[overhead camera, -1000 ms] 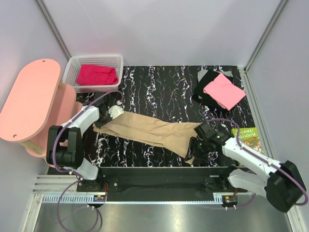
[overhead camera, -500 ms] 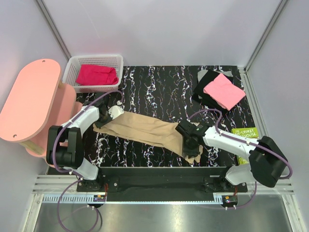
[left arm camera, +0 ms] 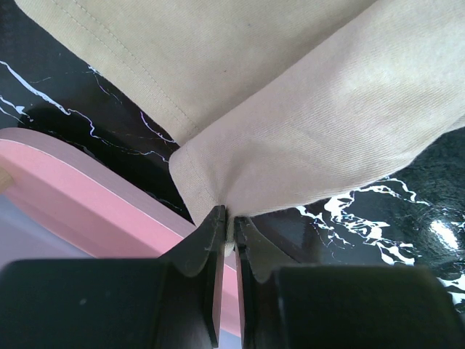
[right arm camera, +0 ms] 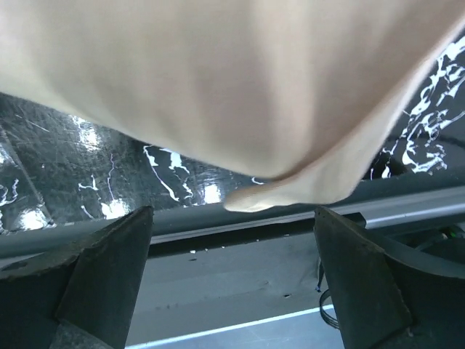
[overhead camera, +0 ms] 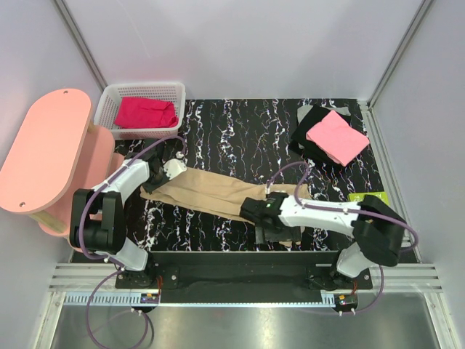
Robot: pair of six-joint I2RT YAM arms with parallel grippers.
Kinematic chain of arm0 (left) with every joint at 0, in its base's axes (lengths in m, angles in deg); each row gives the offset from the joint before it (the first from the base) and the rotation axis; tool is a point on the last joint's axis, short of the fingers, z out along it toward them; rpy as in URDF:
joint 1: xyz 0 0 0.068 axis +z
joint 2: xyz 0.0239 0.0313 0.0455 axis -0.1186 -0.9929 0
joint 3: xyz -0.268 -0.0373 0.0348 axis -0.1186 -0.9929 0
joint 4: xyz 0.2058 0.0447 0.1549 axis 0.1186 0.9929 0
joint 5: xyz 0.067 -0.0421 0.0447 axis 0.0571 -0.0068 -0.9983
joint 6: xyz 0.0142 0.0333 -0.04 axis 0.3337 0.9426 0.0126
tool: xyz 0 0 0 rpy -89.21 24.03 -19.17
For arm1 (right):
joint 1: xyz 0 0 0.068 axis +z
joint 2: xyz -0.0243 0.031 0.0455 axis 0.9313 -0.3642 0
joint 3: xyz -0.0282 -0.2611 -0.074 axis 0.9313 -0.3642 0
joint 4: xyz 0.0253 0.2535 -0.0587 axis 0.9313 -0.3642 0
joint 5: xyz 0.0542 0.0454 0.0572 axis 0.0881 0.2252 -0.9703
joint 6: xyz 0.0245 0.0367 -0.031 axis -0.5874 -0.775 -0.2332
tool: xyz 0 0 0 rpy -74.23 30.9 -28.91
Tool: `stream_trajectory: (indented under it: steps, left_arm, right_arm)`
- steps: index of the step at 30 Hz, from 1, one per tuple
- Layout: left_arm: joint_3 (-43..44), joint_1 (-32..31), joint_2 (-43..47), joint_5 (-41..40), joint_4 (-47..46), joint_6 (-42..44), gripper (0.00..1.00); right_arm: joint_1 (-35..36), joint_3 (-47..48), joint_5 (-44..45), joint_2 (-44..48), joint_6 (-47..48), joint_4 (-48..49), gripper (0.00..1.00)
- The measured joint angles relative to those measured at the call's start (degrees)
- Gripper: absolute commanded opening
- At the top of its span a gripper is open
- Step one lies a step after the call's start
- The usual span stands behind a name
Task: Fold and stack the t-shirts
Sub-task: Grap the side of the flattened tshirt closest away from the robot with both arms
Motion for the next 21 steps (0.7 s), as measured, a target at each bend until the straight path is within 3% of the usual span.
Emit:
stream_trajectory:
  steps: [4,9,12,13,15,21]
  left_arm:
    - [0.00,0.00,0.00,0.13,0.00,0.02,0.14]
    - [-0.02,0.00,0.11,0.28,0.00,0.02,0.14]
    - [-0.09,0.00,0.31,0.33,0.00,0.02,0.14]
    - [-0.17,0.00,0.37,0.35,-0.02,0.02,0.14]
    - [-0.44,0.00,0.79,0.35,0.04,0.04,0.14]
    - [-0.96,0.00,2.03,0.35,0.17,0.07,0.14]
  right_arm:
    - [4.68,2.95,3.58,-5.75,-3.43,-1.84,1.00]
    - [6.60,3.02,5.25,-6.32,-8.17,-2.93,1.00]
    - [6.67,2.23,6.51,-4.13,-10.73,-2.84,0.71]
    - [6.71,1.73,6.95,-2.89,-11.61,-2.78,0.45]
    - [6.78,1.05,7.78,-0.74,-12.74,-3.21,0.35]
    - [7.26,2.80,10.05,-5.31,-14.84,-6.34,0.50]
